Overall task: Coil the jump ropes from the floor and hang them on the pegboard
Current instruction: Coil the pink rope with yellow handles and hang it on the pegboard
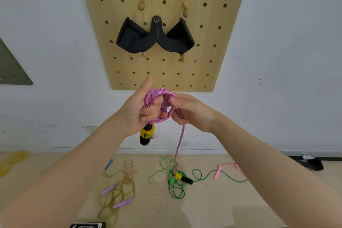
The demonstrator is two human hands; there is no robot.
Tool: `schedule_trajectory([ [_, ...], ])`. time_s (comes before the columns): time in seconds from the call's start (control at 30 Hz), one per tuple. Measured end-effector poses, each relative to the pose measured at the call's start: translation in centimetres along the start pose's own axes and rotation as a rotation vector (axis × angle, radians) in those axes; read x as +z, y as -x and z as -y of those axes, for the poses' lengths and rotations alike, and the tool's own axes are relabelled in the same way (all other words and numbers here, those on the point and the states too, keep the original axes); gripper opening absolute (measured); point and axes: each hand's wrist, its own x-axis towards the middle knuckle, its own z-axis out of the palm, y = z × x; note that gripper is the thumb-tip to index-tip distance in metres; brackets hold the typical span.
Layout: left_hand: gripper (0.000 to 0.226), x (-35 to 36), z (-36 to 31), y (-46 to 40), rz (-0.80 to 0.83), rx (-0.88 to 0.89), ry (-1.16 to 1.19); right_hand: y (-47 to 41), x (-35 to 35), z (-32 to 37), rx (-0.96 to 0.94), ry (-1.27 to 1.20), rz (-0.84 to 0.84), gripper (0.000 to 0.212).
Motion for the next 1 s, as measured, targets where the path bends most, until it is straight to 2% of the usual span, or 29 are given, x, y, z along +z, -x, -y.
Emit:
schedule_trajectory([
  [0.1,0.051,-0.1,0.6,-0.1,0.001,-0.022,-0.052,-0.2,0.2,0.0,-0.014,0.051,-0.022,0.013],
  [0.2,0.049,0.5,0.5,-0.3,-0.036,-0.044,-0.101,-0.4,0.1,0.2,0.023,0.132,-0.104,0.019],
  [0.33,0.041,1.4,0.3,-0.3,-0.073,-0.004,-0.105,-0.9,-0.2,0.5,0.023,0.114,-0.105,0.019],
  [0.43,0.045,1.0,0.2,-0.4,-0.12,0.022,0.029,-0.9,-0.8,-0.9,0.046,0.229,-0.194,0.022],
  [0.5,0.038,0.0,-0.1,-0.4,-0.191,0.079,0.165,-0.2,-1.3,-2.2,0.124,0.367,-0.216,0.034],
  [0.57,0.036,-1.3,-0.8,-0.4,-0.297,0.142,0.254,0.7,-2.0,-3.5,0.258,0.541,-0.159,0.03],
  [0.67,0.037,-3.4,-0.9,-0.6,-0.384,0.165,0.16,1.6,-1.5,-3.8,0.387,0.721,0.029,0.025],
  [0.77,0.042,-4.6,1.1,-1.0,-0.457,0.027,-0.235,1.0,1.1,-1.3,0.161,1.011,0.163,0.028],
  [0.83,0.039,-4.5,2.8,-1.0,-0.37,-0.087,-0.441,0.2,2.5,1.0,-0.042,1.162,0.208,0.023],
  [0.87,0.035,-3.8,3.3,-0.9,-0.292,-0.123,-0.44,-0.3,2.8,2.1,-0.112,1.177,0.201,0.022],
  [0.93,0.04,-2.1,3.4,-0.4,-0.155,-0.157,-0.359,-0.8,2.4,3.4,-0.181,1.119,0.116,0.019],
  [1.0,0.064,-0.4,2.8,0.2,-0.058,-0.209,-0.242,-1.1,1.1,4.1,-0.153,1.013,-0.052,0.021],
])
